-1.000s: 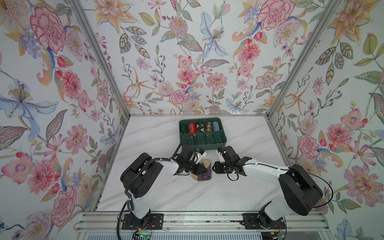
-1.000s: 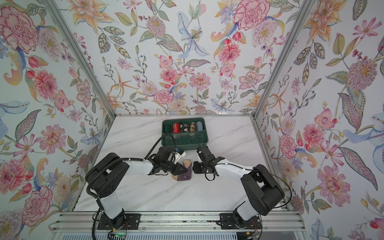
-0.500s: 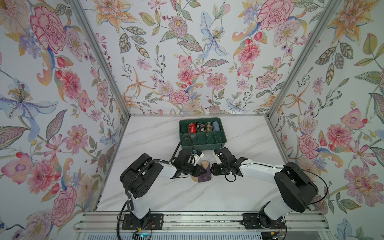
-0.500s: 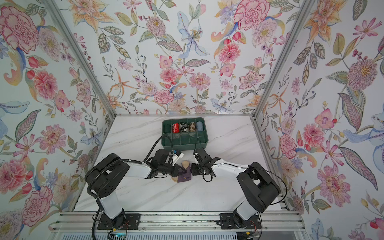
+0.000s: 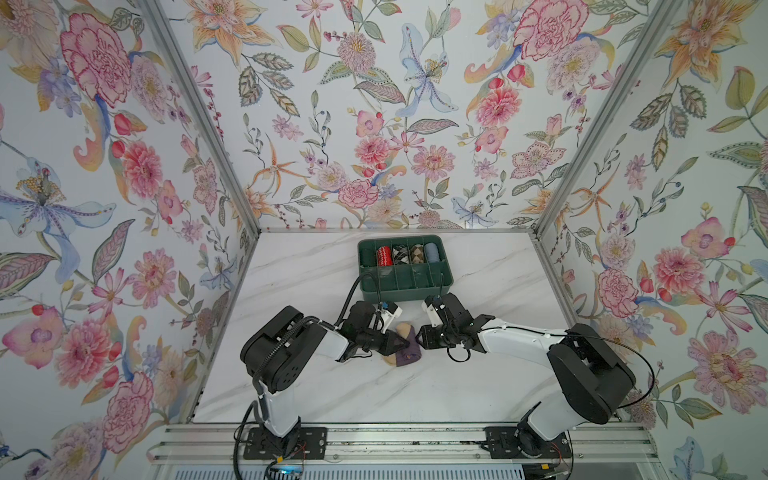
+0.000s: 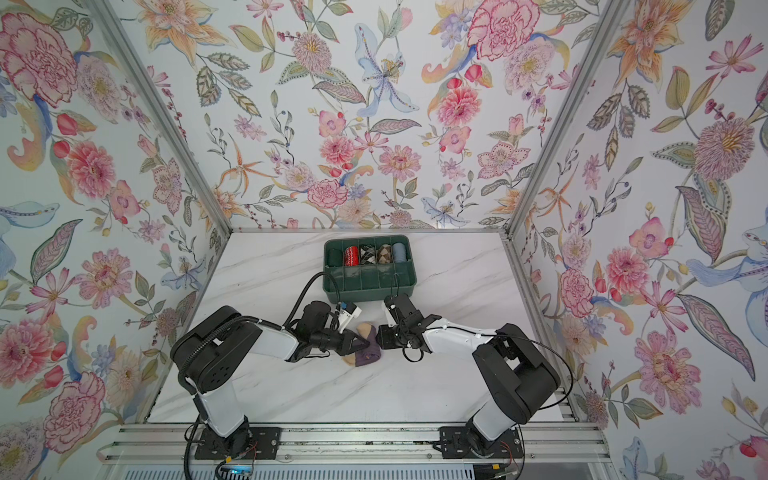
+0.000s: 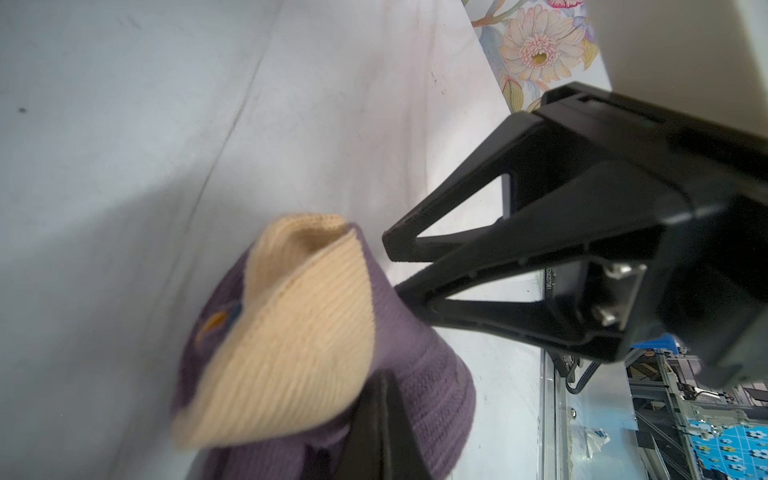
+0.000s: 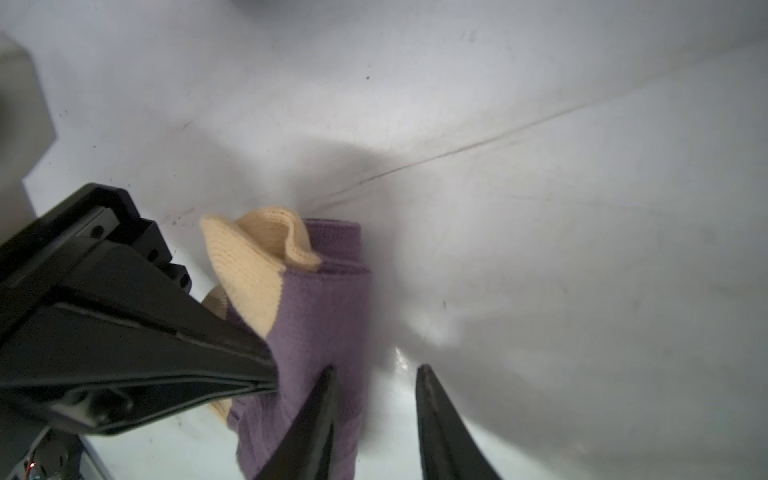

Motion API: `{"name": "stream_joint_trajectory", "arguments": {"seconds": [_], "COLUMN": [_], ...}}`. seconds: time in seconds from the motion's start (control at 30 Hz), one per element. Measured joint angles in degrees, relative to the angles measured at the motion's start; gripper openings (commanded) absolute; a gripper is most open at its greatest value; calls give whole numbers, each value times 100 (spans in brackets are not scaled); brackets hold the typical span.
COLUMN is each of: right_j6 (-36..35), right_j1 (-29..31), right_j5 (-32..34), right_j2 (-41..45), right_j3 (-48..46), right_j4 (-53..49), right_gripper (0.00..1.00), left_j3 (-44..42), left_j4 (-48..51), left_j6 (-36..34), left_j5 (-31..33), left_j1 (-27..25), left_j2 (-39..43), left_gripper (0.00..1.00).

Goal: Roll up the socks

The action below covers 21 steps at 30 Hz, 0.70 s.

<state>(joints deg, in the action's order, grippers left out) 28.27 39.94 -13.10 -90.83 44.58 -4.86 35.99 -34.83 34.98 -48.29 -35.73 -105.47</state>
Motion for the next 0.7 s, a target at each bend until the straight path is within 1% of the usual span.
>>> {"name": "stream_joint_trajectory", "arguments": {"seconds": [0.3,0.53,0.7], "right_j6": [0,7,50], "right_j1": [-15,-46,-39], "right_j5": [-214,-476,-872], "right_j2": [-101,-302,-450], "right_j3": [0,0,-2], "right_j4": [236,699,1121], "right_gripper": [34,34,34], "left_j3": [13,201,282], "left_j4": [107,785,1287], "left_j6": [-107,-463,-721], "left_j5": [-87,-83,-85], "left_j1": [59,81,52], "left_j2": [-26,59,35], "left_gripper": [0,0,0]}}
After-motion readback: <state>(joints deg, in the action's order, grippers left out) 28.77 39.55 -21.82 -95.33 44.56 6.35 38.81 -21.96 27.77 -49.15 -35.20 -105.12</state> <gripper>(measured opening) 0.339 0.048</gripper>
